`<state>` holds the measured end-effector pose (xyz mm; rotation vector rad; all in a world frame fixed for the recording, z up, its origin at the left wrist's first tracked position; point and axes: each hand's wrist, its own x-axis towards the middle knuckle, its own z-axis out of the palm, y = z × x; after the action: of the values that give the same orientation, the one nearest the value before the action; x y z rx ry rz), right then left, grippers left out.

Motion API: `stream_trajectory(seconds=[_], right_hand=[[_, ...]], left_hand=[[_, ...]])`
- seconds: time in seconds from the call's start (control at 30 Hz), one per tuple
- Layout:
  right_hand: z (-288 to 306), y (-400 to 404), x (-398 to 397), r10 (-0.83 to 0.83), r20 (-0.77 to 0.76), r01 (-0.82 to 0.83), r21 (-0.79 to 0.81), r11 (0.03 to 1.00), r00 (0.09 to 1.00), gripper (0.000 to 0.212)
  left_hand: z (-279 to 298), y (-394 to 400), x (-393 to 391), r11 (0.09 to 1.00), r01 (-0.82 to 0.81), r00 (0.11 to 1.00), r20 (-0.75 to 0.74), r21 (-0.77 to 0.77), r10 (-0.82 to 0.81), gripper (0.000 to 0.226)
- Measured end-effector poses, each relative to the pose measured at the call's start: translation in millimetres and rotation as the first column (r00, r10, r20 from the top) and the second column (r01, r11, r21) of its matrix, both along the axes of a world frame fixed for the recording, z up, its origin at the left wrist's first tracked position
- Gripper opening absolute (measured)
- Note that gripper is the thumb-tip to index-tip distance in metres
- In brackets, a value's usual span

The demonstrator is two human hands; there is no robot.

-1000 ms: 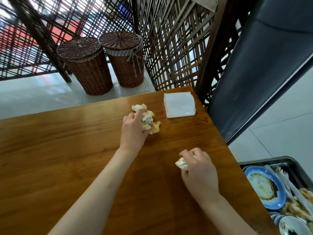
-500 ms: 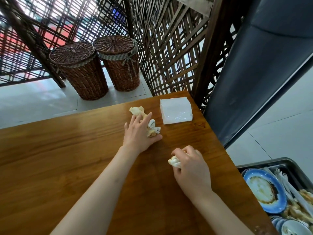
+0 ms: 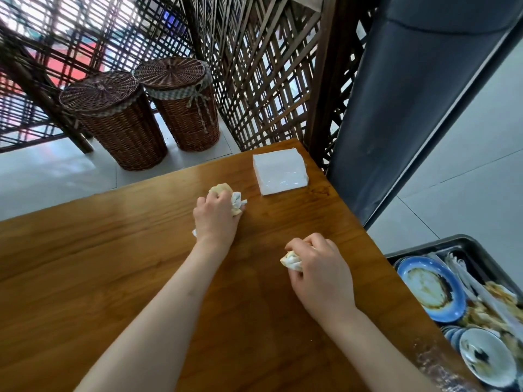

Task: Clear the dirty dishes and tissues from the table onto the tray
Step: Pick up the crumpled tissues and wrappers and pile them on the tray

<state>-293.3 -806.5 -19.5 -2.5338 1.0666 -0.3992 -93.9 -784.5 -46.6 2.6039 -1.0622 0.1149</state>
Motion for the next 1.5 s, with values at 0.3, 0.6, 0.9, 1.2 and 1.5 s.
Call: stream_trajectory(seconds=[0.3, 0.6, 0.9, 1.2, 1.5], right_hand=[[5.5, -6.3, -46.3, -0.071, 0.047, 0.073, -0.055, 0.996, 0.996, 0.026], [20.4, -45.3, -149.5, -0.134, 0.071, 0.140, -0.084, 0.987, 0.988, 0.021], [18.0, -80.8, -244.5, 0.009, -0.004, -0.009, -0.049, 0.999, 1.000, 0.019], [10.8, -84.4, -270.8, 0.225, 0.064, -0.224, -0.026, 0.974, 0.972, 0.021], [1.8, -76.8, -278.6, 0.285, 0.085, -0.285, -0.014, 0.958, 0.955, 0.017]], left_hand=[[21.5, 38.6, -38.3, 0.973, -0.027, 1.000, -0.009, -0.229, 0.026, 0.034], [48.2, 10.8, -145.4, 0.944, 0.010, 0.998, -0.051, -0.329, -0.028, 0.034], [50.8, 2.9, -255.4, 0.949, -0.138, 0.988, -0.111, -0.284, 0.111, 0.045], [32.4, 27.1, -333.9, 0.956, -0.227, 0.974, -0.057, -0.185, 0.221, 0.038], [1.2, 33.4, -357.2, 0.950, -0.297, 0.937, -0.165, 0.094, 0.309, 0.078]])
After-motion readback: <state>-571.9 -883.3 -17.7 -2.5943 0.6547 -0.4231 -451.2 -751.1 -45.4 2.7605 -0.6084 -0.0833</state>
